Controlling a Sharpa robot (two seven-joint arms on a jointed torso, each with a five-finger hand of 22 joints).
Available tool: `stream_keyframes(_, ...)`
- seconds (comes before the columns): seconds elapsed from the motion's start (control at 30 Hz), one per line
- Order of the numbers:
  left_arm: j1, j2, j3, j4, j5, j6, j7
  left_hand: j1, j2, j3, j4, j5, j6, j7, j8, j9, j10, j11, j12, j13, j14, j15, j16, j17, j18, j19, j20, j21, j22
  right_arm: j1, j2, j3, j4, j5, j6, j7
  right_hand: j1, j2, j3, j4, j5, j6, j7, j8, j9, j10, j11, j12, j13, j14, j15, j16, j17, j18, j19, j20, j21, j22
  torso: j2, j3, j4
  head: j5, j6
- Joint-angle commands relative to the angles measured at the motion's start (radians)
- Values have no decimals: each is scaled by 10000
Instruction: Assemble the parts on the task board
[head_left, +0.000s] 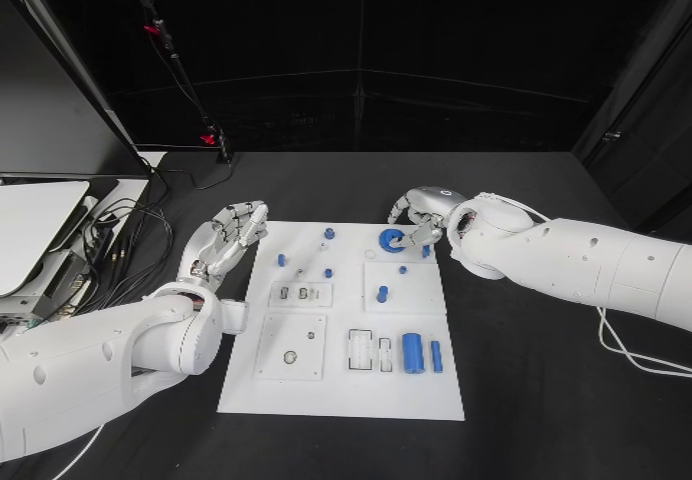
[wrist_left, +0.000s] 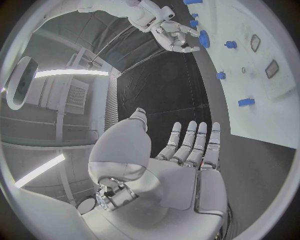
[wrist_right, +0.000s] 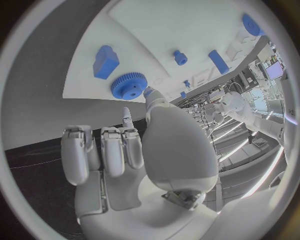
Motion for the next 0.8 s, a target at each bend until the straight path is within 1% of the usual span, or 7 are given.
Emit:
stream_keyframes(0.03,13,4,7,6,-66,78,2774,75,47,-74,12,55,27,1608,63,-17,49,8,63,-16,-12,36,64,-19,120,-74,-3,59,7,-1,34,6,-7,-163,301,-131,160,27,85,-9,-73,118,-11,53,5,1058,2,26,2629,1037,-7,25,2629,-46,1017,10,-17,2567,0,-8,3,-2,-12)
stream_keyframes(0.27,13,-2,7,12,-66,75,2772,75,47,-74,12,55,27,1608,63,-17,49,8,63,-16,-12,36,64,-19,120,-74,-3,59,7,-18,86,6,-58,-196,441,-196,186,44,94,4,-111,256,-11,49,5,1058,-1,26,2629,1037,-25,25,2629,-19,934,-4,-68,2495,2,-6,19,-19,-16)
stream_keyframes(0.4,13,-13,7,14,-66,73,2770,75,47,-74,12,55,27,1608,63,-17,49,8,63,-16,-12,36,64,-19,120,-74,-3,59,7,-25,121,6,-93,-205,534,-267,147,45,75,14,-130,326,8,40,2,1058,8,26,2629,1037,-28,25,2629,-12,911,-9,-82,2476,-2,-5,4,4,-26)
stream_keyframes(0.53,13,-14,7,17,-66,78,2769,85,56,-85,13,65,26,1608,66,-25,49,8,70,-21,-13,37,71,-29,119,-78,-3,62,8,-32,152,6,-126,-221,609,-337,145,78,86,9,-142,415,19,35,2,1058,21,26,2629,1037,-25,25,2629,-4,885,-11,-99,2453,-1,-8,9,15,-31)
stream_keyframes(0.63,13,-13,7,18,-66,79,2764,85,56,-85,13,65,26,1608,66,-25,49,8,70,-21,-13,37,71,-29,119,-78,-3,62,8,-43,174,6,-149,-238,620,-385,198,172,151,-6,-154,548,18,8,-7,1058,33,26,2629,1037,-23,25,2629,-2,881,-13,-103,2450,-3,-7,5,27,-28)
stream_keyframes(0.7,13,-12,7,16,-66,78,2763,88,58,-88,13,67,26,1608,67,-27,49,8,72,-23,-14,37,73,-32,118,-89,-3,58,4,-49,181,6,-154,-250,604,-396,260,262,222,-16,-168,773,6,19,0,1058,54,26,2629,1037,-23,25,2629,-8,899,-16,-92,2466,-5,-5,2,36,-33)
stream_keyframes(0.8,13,-13,7,16,-66,78,2764,88,58,-88,13,67,26,1608,67,-27,49,8,72,-23,-14,37,73,-32,118,-89,-3,58,4,-54,184,6,-152,-258,563,-387,308,335,291,-21,-179,1028,-6,0,1,1058,85,26,2629,1037,-15,25,2629,-17,927,-19,-75,2491,-5,-5,2,36,-33)
